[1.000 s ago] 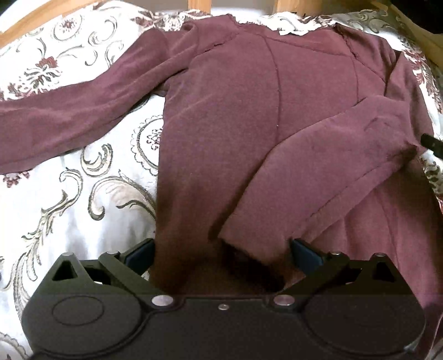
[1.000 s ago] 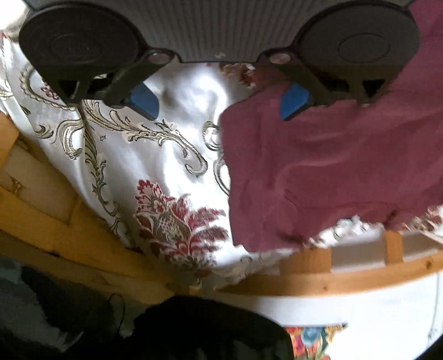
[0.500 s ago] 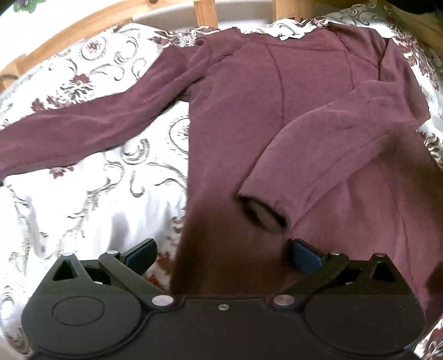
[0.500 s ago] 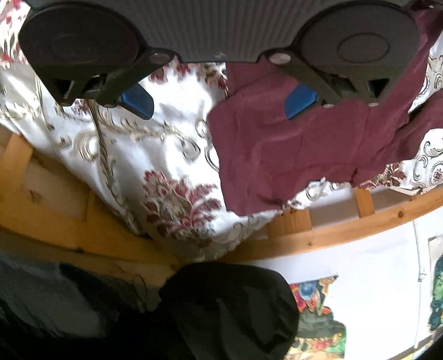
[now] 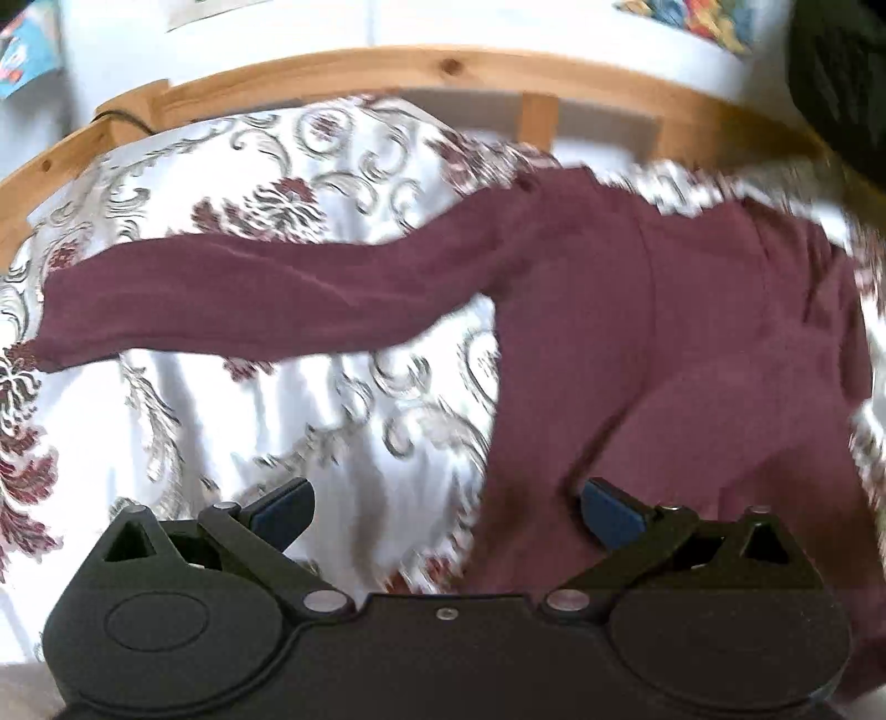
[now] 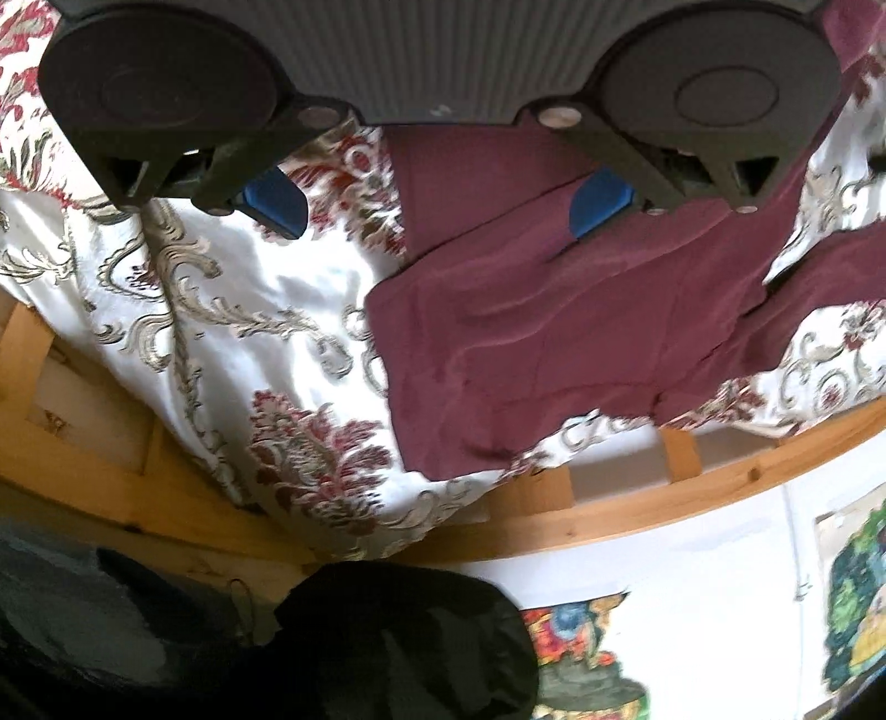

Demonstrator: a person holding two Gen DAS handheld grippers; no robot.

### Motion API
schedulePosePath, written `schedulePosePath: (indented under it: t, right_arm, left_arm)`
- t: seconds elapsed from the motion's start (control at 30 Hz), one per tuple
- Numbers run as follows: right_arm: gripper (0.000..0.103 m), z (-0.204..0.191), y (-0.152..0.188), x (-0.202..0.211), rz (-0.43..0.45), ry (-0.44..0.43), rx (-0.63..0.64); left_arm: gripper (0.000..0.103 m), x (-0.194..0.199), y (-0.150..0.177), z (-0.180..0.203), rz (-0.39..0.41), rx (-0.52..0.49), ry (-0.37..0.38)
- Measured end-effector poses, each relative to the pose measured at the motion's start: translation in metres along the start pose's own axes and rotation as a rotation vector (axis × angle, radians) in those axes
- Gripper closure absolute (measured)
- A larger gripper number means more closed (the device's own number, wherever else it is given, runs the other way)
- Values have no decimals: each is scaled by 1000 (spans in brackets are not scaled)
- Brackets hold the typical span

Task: Fold small clothes
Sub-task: 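Move the left gripper toward the cuff of the other sleeve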

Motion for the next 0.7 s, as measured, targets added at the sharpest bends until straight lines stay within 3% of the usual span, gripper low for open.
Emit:
schedulePosePath:
  t: [0.23,0.4,0.7]
  right_arm:
    - [0,-29,0,14,9,-17,64]
    - [0,-40,1,27,30,-15,69]
    - [0,-52,16,33,18,-6,79]
  left_arm:
    - [1,7,-47,-21,25,-1,-5]
    - [1,-7,-68,-42,26,95,24]
    - [1,-40,-60,-59,12,220,73]
Point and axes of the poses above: each gripper's, at about its wrist camera, not at the fingertips, and x roughly against the way its jaws point, z to its right, y to its underside, the point moved 5 cm from there along -x, roughly the way its jaws point, and after that the axes turned 14 degrees about x, right-handed, at the moved point
